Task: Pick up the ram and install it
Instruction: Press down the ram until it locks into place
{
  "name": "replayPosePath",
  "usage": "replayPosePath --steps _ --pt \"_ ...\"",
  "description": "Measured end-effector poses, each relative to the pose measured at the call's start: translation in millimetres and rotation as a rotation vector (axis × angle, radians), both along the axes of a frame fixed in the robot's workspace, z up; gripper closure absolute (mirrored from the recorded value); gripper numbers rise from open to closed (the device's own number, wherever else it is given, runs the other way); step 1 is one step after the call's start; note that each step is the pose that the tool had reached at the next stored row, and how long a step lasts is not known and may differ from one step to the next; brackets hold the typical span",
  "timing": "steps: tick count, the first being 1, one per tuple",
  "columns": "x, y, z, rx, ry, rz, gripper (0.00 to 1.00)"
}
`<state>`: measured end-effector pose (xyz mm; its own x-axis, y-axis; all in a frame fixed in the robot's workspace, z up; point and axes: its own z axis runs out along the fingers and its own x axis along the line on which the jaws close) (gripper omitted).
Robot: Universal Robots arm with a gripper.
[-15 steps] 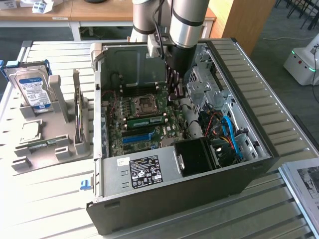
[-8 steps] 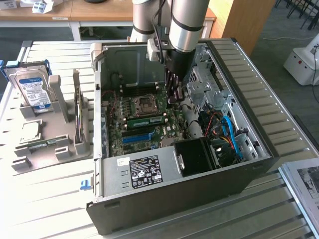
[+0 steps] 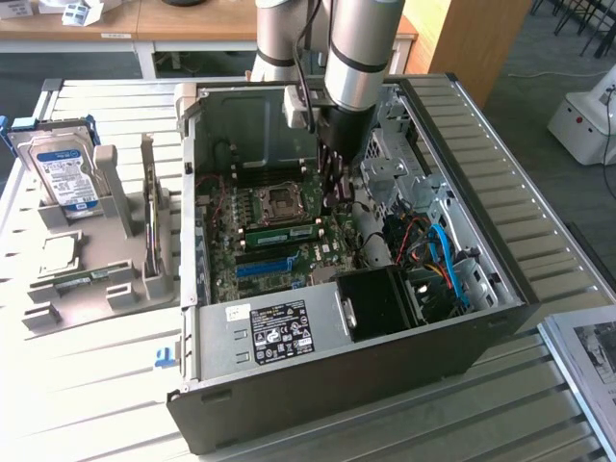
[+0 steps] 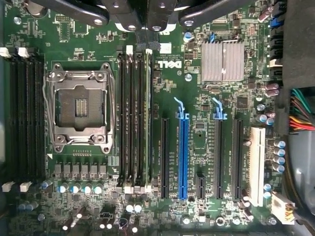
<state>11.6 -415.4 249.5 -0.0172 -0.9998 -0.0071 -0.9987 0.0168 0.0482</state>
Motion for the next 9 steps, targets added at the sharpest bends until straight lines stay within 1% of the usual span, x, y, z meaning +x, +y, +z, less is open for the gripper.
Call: replayPosePath --steps 3,9 --pt "0.0 0.0 -3.9 0.0000 0.0000 0.000 0.90" --pt "-0.4 0.0 -4.1 -0.0001 0.0000 0.000 0.90"
